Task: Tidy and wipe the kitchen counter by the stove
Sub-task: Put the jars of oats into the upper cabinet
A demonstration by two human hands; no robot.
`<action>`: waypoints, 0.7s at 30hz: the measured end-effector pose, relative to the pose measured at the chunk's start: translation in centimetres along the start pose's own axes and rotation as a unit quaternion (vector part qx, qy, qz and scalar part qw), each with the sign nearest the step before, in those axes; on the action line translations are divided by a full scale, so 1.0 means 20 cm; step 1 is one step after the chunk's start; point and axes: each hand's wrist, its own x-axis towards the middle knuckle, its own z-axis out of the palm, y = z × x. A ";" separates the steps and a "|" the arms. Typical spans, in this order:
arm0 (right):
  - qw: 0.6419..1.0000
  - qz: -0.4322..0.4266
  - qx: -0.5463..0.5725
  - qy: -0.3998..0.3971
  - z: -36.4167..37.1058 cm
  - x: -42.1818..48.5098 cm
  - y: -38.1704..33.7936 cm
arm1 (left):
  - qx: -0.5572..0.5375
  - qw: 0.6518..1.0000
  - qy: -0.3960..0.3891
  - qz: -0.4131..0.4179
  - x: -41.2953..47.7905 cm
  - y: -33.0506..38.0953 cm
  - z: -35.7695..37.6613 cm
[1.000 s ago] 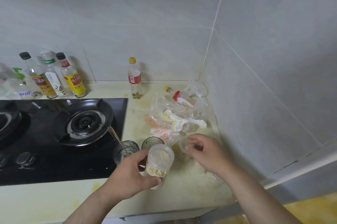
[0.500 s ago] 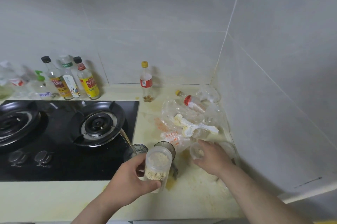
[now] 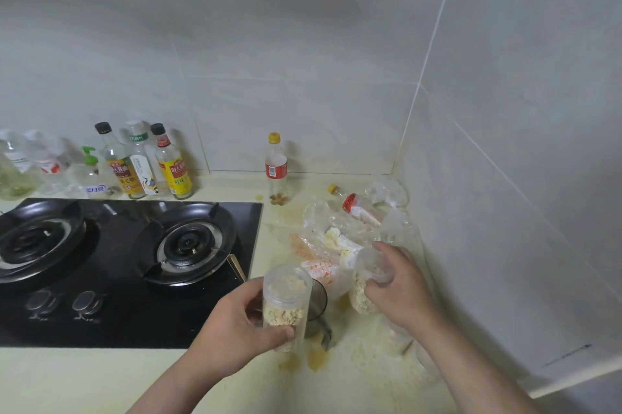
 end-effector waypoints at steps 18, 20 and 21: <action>0.937 -0.190 0.291 0.034 -0.65 -0.04 -1.11 | -0.053 0.974 0.072 0.209 0.07 1.12 -0.52; 0.930 -0.221 0.293 0.028 -0.73 -0.05 -1.24 | -0.054 0.966 0.077 0.239 0.05 1.27 -0.59; 0.929 -0.239 0.282 0.027 -0.77 -0.05 -1.31 | -0.058 0.962 0.082 0.254 0.04 1.34 -0.62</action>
